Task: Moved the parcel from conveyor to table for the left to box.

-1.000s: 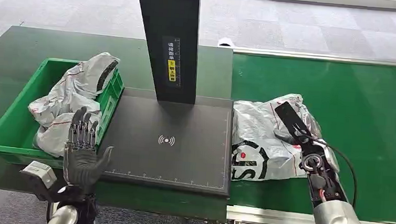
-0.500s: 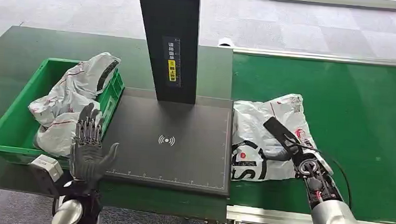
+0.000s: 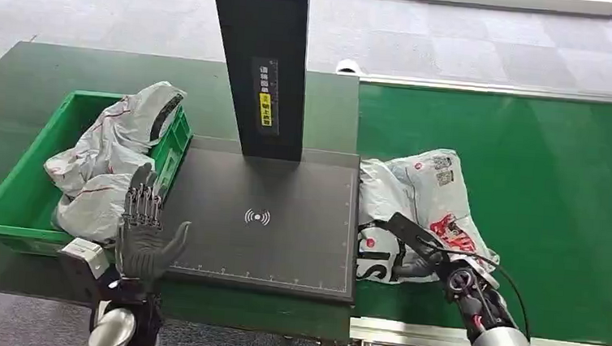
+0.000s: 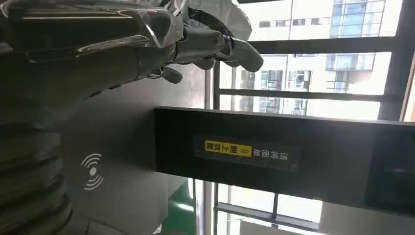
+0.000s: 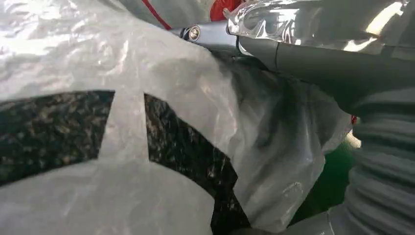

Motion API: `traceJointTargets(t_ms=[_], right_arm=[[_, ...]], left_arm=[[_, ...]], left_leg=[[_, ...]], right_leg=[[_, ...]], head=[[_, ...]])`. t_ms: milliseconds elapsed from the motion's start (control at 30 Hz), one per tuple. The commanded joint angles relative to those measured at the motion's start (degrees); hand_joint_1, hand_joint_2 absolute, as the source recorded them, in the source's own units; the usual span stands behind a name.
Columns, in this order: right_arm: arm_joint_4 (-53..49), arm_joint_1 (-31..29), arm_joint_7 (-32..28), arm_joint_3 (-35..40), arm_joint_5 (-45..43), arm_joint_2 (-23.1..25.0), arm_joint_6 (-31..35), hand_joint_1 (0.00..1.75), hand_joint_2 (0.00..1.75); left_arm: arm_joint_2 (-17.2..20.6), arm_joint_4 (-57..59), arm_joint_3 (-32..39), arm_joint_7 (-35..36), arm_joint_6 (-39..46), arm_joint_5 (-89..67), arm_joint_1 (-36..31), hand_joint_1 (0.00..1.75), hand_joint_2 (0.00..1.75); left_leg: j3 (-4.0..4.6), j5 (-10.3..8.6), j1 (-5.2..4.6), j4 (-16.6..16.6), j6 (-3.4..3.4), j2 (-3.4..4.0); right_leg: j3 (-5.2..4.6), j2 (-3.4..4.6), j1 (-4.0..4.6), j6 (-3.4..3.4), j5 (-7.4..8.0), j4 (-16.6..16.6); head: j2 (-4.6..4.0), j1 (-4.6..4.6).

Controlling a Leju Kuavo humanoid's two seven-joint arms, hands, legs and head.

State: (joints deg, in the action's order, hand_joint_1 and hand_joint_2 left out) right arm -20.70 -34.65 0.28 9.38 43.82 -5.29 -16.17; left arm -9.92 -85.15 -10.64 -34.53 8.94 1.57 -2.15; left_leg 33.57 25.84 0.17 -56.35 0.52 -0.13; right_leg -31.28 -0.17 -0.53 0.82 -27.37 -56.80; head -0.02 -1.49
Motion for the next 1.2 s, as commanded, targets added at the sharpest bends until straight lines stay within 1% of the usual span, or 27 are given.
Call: traceJointTargets(t_ms=[33,133,267,600,700,733,767,800,833,867,900,933,967,1000,1033,1067,1100,1133,1200], right_arm=[[2.4,2.0,0.1,3.6,-0.6,1.6,-0.2,1.75,1.75],[2.4,1.9,0.2,3.6,-0.6,1.4,-0.2,1.75,1.75],[2.2,1.9,0.0,3.4,-1.6,1.4,0.8,1.75,1.75],[2.2,2.1,-0.2,3.4,-2.0,1.2,0.8,1.75,1.75],[1.1,1.5,-2.1,2.5,-3.6,1.2,3.2,1.75,1.75],[-0.9,0.6,-4.7,0.7,-5.9,1.6,6.9,1.75,1.75],[-2.9,-0.3,-6.7,-0.3,-7.7,1.8,8.4,1.75,1.75],[-8.2,-0.4,-10.8,-2.0,-10.9,2.1,11.1,1.75,1.75],[-13.9,0.0,-7.0,-1.2,-12.3,1.5,9.0,1.75,1.75],[-16.7,0.7,-5.2,-0.7,-13.2,1.1,8.1,1.75,1.75],[-21.5,2.2,-8.5,-1.2,-14.6,1.1,12.2,1.75,1.75],[-29.5,4.8,-9.9,-1.3,-16.0,0.5,15.5,1.75,1.75],[-41.7,9.1,-10.3,-2.1,-18.4,-0.4,18.5,1.75,1.75],[-52.0,13.2,-10.3,-2.9,-20.0,-1.5,20.4,1.75,1.75],[-62.9,17.8,-8.9,-4.4,-21.7,-2.7,21.4,1.75,1.75],[-68.9,20.4,-9.5,-6.2,-22.5,-3.0,22.6,1.75,1.75],[-72.4,22.2,-9.5,-7.2,-22.5,-3.2,23.0,1.75,1.75],[-75.9,24.1,-11.2,-8.9,-23.1,-2.6,23.9,1.75,1.75],[-77.7,25.4,-12.7,-9.9,-22.8,-1.8,24.8,1.75,1.75]], left_arm=[[2.0,1.3,-0.7,0.1,0.9,0.4,0.2,0.0,1.75],[2.1,1.2,-0.7,0.1,0.9,0.3,0.3,0.0,1.75],[2.2,1.1,-0.8,0.2,1.1,0.5,0.3,0.0,1.75],[2.3,1.5,-1.0,0.2,1.2,0.6,0.0,0.0,1.75],[2.7,0.6,-0.7,-0.1,1.8,1.0,0.6,0.0,1.75],[2.9,-1.3,0.2,-0.2,2.8,1.1,2.1,0.0,1.75],[3.3,-3.0,0.9,-0.2,3.4,1.1,3.4,0.0,1.75],[3.2,-5.3,2.2,-0.3,4.3,0.9,5.3,0.0,1.75],[3.4,-7.1,2.9,-0.4,3.9,0.8,6.7,0.0,1.75],[3.3,-7.4,3.2,-0.3,3.6,0.7,7.0,0.0,1.75],[3.0,-8.1,3.8,-0.5,3.9,0.4,7.7,0.0,1.75],[2.7,-9.2,4.4,-1.0,4.0,0.0,8.8,0.0,1.75],[2.4,-10.1,4.8,-1.5,3.6,-0.4,9.6,0.0,1.75],[2.2,-10.4,4.7,-1.9,3.1,-0.6,9.9,0.0,1.75],[1.8,-10.2,4.6,-2.2,2.8,-0.8,9.9,0.0,1.75],[1.5,-9.7,4.3,-2.4,2.4,-1.0,9.5,0.0,1.75],[1.3,-9.2,4.2,-2.5,2.3,-1.0,9.1,0.0,1.75],[1.0,-8.4,4.0,-2.6,2.0,-1.3,8.3,0.0,1.75],[0.8,-7.9,3.9,-2.7,2.0,-1.4,7.9,0.0,1.75]], left_leg=[[-0.18,-0.07,0.07,0.2,-0.09,0.01],[-0.28,-0.02,0.06,0.1,-0.06,0.11],[-0.32,-0.05,0.07,0.1,-0.08,0.07],[-0.37,-0.01,0.05,0.1,-0.05,0.04],[-0.33,-0.06,0.06,0.1,-0.07,0.01],[-0.34,-0.01,0.03,0.1,-0.05,0.07],[-0.29,-0.03,0.04,0.1,-0.07,0.12],[-0.29,-0.05,0.04,0.1,-0.09,0.17],[-0.23,0.04,0.0,0.0,-0.07,0.41],[-0.14,0.03,-0.02,0.0,-0.08,0.5],[-0.06,0.04,-0.06,0.0,-0.06,0.5],[0.02,0.03,-0.06,0.0,-0.07,0.48],[0.07,0.04,-0.03,0.0,-0.09,0.47],[0.07,0.04,0.0,0.1,-0.09,0.37],[0.15,0.03,-0.03,0.0,-0.06,0.15],[0.14,0.05,-0.03,0.0,-0.08,0.09],[0.27,0.02,-0.04,0.0,-0.05,-0.12],[0.29,0.03,-0.04,-0.1,-0.06,-0.4],[0.41,0.04,-0.03,0.0,-0.05,-0.59]], right_leg=[[0.21,-0.01,0.08,-0.07,0.08,0.2],[0.3,0.02,0.06,-0.05,0.04,0.1],[0.34,0.0,0.07,-0.06,0.07,0.2],[0.4,-0.02,0.05,-0.03,0.01,0.1],[0.37,-0.05,0.06,-0.06,0.06,0.2],[0.36,0.01,0.03,-0.04,0.02,0.1],[0.29,0.06,0.04,-0.05,0.05,0.1],[0.27,0.11,0.04,-0.06,0.09,0.1],[0.14,0.35,0.0,-0.05,0.07,0.0],[0.04,0.43,-0.01,-0.06,0.09,0.0],[-0.05,0.45,-0.05,-0.04,0.08,-0.1],[-0.12,0.43,-0.05,-0.05,0.08,-0.1],[-0.15,0.44,-0.01,-0.06,0.09,-0.1],[-0.14,0.35,0.01,-0.06,0.06,0.0],[-0.17,0.14,-0.02,-0.04,-0.01,-0.1],[-0.13,0.07,-0.02,-0.06,-0.06,-0.1],[-0.2,-0.13,-0.03,-0.03,-0.08,-0.1],[-0.2,-0.37,-0.03,-0.03,-0.16,-0.1],[-0.23,-0.54,-0.04,0.03,-0.19,-0.1]], head=[[0.0,0.0],[0.0,0.02],[0.0,0.0],[0.0,0.0],[0.0,0.0],[0.0,0.0],[0.0,0.02],[0.0,0.0],[0.0,0.02],[0.0,0.0],[0.0,-0.02],[0.0,0.0],[0.0,0.0],[0.0,0.0],[0.0,0.0],[0.0,0.0],[0.0,-0.02],[0.0,0.0],[0.0,-0.02]])
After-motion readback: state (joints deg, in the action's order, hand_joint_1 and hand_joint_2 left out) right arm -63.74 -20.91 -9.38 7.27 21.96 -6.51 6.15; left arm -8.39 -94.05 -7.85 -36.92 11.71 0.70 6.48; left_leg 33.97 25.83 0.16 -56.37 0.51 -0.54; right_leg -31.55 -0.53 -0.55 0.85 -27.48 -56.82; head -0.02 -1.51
